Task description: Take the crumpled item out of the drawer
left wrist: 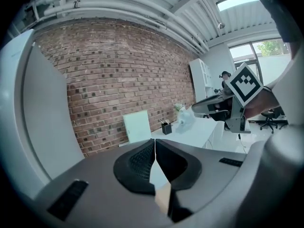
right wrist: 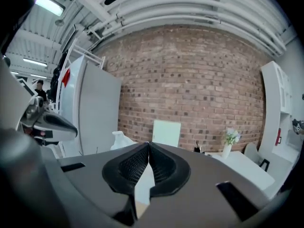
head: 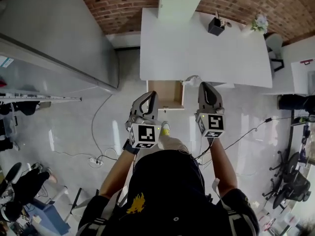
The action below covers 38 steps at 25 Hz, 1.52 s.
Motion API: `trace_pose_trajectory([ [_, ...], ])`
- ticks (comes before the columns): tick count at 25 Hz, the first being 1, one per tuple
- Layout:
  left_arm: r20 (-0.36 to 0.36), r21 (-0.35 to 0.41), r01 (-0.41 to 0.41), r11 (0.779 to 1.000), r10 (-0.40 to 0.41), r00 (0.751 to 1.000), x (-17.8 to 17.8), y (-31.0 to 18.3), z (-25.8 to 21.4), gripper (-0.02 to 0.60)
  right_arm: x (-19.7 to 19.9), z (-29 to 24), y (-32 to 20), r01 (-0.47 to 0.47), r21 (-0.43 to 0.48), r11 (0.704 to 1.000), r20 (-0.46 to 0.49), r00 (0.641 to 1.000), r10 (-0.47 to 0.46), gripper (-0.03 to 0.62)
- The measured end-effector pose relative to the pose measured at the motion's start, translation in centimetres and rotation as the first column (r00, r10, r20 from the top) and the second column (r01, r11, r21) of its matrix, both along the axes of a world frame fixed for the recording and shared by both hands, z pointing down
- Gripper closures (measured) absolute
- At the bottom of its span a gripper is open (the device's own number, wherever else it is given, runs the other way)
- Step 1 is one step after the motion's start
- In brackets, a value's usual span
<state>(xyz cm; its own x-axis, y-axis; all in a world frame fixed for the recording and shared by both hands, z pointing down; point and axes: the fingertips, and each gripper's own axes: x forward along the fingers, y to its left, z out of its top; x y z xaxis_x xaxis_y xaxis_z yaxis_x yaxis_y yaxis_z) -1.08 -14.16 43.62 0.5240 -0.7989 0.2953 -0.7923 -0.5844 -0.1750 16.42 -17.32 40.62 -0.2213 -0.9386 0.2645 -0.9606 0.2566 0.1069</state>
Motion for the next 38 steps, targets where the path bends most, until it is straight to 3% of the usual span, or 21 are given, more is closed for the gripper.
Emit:
trace_pose_trajectory([
  [3, -0.036, 0.024, -0.031, 0.999, 0.032, 0.999, 1.4, 0.2, -2.1, 0.561, 1.2, -3.8, 0.8, -0.038, 0.08, 0.996, 0.033, 0.999, 0.035, 0.565],
  [8, -0.037, 0.066, -0.059, 0.996, 0.061, 0.997, 2.9, 1.1, -4.5, 0.561, 3.3, -8.3, 2.8, -0.103, 0.164, 0.981, 0.111, 0.99, 0.086, 0.566],
  [17, 0.001, 0.147, -0.073, 0.986, 0.074, 0.997, 2.9, 0.9, -8.5, 0.561, 3.5, -13.8, 4.6, -0.099, 0.282, 0.954, 0.179, 0.983, 0.049, 0.566],
  [38, 0.002, 0.173, -0.058, 0.983, 0.058, 0.998, 3.3, 0.7, -9.6, 0.561, 1.8, -15.7, 4.8, -0.001, 0.305, 0.952, 0.136, 0.99, -0.043, 0.568],
])
